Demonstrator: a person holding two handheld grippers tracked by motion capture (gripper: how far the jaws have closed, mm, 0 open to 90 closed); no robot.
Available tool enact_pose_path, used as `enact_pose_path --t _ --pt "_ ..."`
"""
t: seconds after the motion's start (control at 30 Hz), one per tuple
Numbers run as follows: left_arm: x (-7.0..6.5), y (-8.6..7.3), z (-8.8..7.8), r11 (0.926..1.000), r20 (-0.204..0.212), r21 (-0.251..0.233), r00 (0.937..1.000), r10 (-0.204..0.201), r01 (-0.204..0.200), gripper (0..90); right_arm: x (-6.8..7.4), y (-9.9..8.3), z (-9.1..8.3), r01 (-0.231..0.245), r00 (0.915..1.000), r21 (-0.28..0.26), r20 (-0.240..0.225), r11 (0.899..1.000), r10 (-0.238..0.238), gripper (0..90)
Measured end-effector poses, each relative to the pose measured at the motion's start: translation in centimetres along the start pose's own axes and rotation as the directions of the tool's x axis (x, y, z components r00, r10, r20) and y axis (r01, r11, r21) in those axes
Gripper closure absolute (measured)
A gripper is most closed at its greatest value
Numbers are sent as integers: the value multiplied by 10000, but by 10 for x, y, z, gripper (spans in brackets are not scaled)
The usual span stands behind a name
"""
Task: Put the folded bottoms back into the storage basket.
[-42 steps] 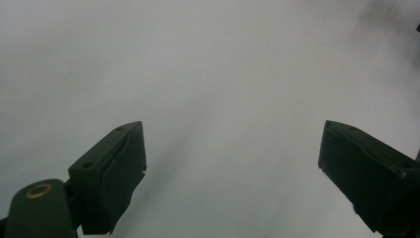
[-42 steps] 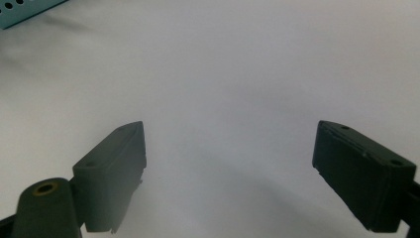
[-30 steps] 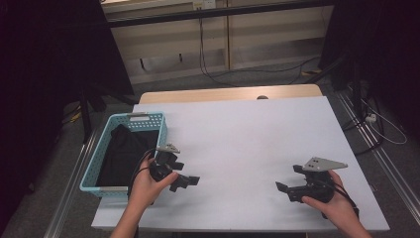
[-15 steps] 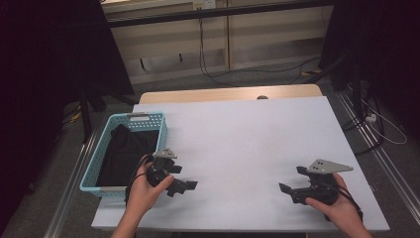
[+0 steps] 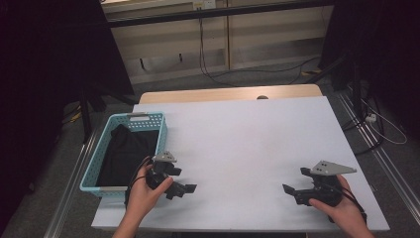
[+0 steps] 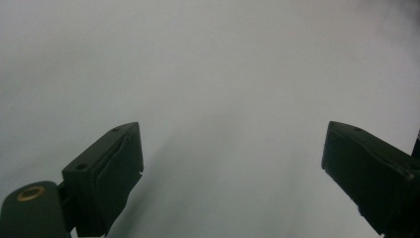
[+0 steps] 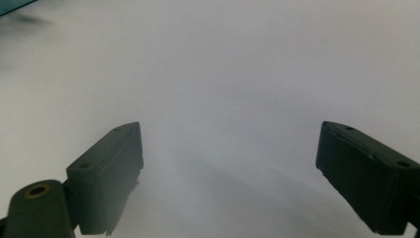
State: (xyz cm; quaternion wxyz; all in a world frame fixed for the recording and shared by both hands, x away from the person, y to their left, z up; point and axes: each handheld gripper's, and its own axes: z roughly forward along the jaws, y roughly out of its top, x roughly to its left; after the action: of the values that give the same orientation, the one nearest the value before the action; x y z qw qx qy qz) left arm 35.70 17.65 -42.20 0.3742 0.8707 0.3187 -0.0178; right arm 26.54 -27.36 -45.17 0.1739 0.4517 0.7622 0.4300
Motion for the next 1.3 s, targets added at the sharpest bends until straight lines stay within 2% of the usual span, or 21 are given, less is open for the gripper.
enact_pose_path --t 0.33,0.4,0.5,0.6,0.77,0.83,1.3 --pt "1 -4 -1 9999 68 84 9999 125 -125 93 -3 -3 -4 -26 10000 -36 -21 10000 26 107" --pt "0 -5 -1 9990 86 192 9992 393 -394 93 -3 -4 -4 -16 10000 -13 2 10000 16 106" --pt "-1 -6 -2 9983 77 275 9986 522 -523 93 -4 -4 -5 -3 10000 -31 40 10000 4 105" --pt "1 -6 -3 9991 155 74 9990 425 -426 96 -2 -5 -4 25 10000 6 -7 10000 -25 105" --pt "-1 -6 -4 9989 170 98 9988 459 -461 95 -2 -5 -5 114 9999 -17 18 9999 -114 105" --pt "-2 -7 -4 9977 51 213 9979 644 -645 97 -2 -5 -5 121 9999 -22 16 9999 -121 105" --pt "-1 -7 -2 9987 -10 156 9989 479 -479 95 -1 -2 4 279 9996 83 -90 9996 -278 105"
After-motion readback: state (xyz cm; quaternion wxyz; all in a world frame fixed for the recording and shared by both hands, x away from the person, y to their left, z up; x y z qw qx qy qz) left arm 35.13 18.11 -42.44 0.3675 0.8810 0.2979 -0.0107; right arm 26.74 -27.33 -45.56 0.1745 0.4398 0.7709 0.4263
